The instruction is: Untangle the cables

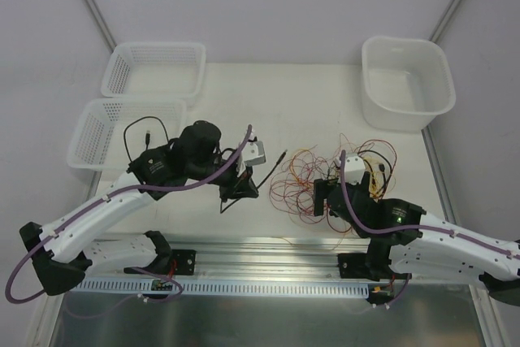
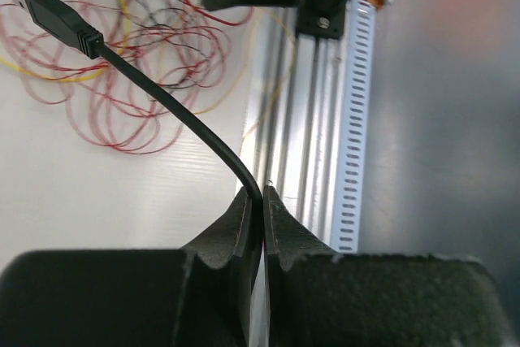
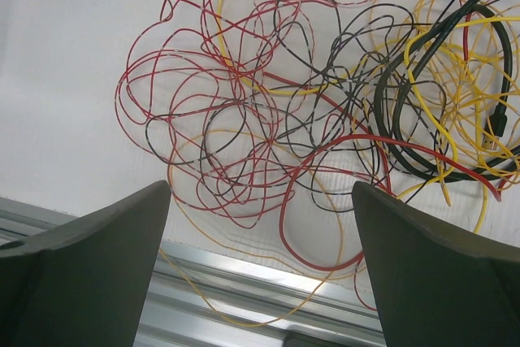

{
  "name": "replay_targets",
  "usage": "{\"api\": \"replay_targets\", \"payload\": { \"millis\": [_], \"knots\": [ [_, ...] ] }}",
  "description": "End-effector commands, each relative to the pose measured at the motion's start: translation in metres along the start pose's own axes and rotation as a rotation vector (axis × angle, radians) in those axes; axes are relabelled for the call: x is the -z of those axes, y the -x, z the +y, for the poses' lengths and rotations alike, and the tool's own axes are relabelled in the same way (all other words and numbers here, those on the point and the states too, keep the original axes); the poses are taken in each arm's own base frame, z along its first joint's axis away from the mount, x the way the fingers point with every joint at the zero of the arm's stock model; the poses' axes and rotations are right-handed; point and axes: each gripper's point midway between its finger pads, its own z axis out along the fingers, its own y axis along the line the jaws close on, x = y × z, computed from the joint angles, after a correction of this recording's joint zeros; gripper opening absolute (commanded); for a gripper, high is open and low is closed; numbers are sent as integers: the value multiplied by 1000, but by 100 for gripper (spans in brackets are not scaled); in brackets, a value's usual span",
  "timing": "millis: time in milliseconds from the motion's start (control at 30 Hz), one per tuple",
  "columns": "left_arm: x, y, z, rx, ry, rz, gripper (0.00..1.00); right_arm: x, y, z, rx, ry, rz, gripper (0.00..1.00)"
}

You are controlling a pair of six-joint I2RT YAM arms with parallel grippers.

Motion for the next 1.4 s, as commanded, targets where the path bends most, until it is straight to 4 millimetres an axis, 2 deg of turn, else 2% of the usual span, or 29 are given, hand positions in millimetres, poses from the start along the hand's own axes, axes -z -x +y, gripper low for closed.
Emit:
{"api": "replay_targets", "payload": {
  "millis": [0, 67, 100, 167, 200, 233, 300, 333, 367, 433, 467, 567, 633, 667, 733, 767, 833, 867, 933, 967, 1133, 1167, 1200, 1367],
  "knots": [
    [16, 23, 43, -11, 232, -99, 0, 4, 13, 6, -39, 20, -32, 99],
    [40, 19, 90, 61, 480, -105, 0, 4, 13, 6, -40, 23, -33, 100],
    [65, 15, 121, 104, 682, -109, 0, 4, 13, 6, -37, 24, -32, 100],
    [102, 15, 151, 140, 897, -123, 0, 4, 12, 6, -35, 23, -32, 100],
    [141, 8, 174, 156, 1115, -104, 0, 4, 12, 6, -35, 23, -31, 100],
    [157, 8, 179, 157, 1196, -98, 0, 3, 11, 7, -32, 20, -27, 100],
    [196, 22, 185, 154, 1340, -129, 0, 2, 10, 7, -29, 21, -24, 100],
    [204, 30, 182, 151, 1348, -160, 0, 1, 10, 8, -27, 21, -24, 100],
    [216, 50, 176, 140, 1348, -229, 0, 1, 10, 8, -26, 18, -23, 99],
    [224, 74, 164, 150, 1296, -347, 0, 0, 9, 9, -18, 18, -21, 100],
    [234, 94, 154, 149, 1275, -435, 0, -1, 9, 9, -15, 17, -19, 99],
    [256, 113, 144, 129, 1307, -514, 0, -1, 10, 9, -14, 16, -20, 100],
    [268, 114, 149, 106, 1370, -507, 0, -1, 8, 9, -13, 16, -19, 100],
    [280, 103, 159, 103, 1472, -452, 0, -2, 7, 9, -15, 16, -19, 100],
    [294, 89, 171, 119, 1585, -388, 0, -1, 7, 8, -21, 20, -23, 100],
    [304, 71, 185, 159, 1681, -316, 0, -2, 7, 8, -20, 20, -24, 99],
    [313, 50, 199, 215, 1743, -272, 0, -2, 7, 9, -25, 25, -27, 99],
    [317, 27, 212, 293, 1771, -262, 0, -2, 7, 9, -23, 27, -27, 100],
    [316, -2, 229, 375, 1801, -261, 0, -2, 7, 10, -25, 31, -27, 100],
    [327, -20, 237, 446, 1845, -283, 0, -2, 7, 10, -22, 31, -25, 100],
    [327, -84, 271, 638, 1859, -365, 0, -1, 3, 7, -18, 27, -20, 100],
    [316, -97, 279, 687, 1839, -399, 0, -1, 4, 6, -20, 32, -23, 100],
    [324, -113, 284, 741, 1837, -427, 0, 0, 3, 6, -22, 31, -22, 100],
    [314, -168, 302, 1012, 1767, -562, 1, 0, 2, 3, -18, 24, -22, 99]
  ]
}}
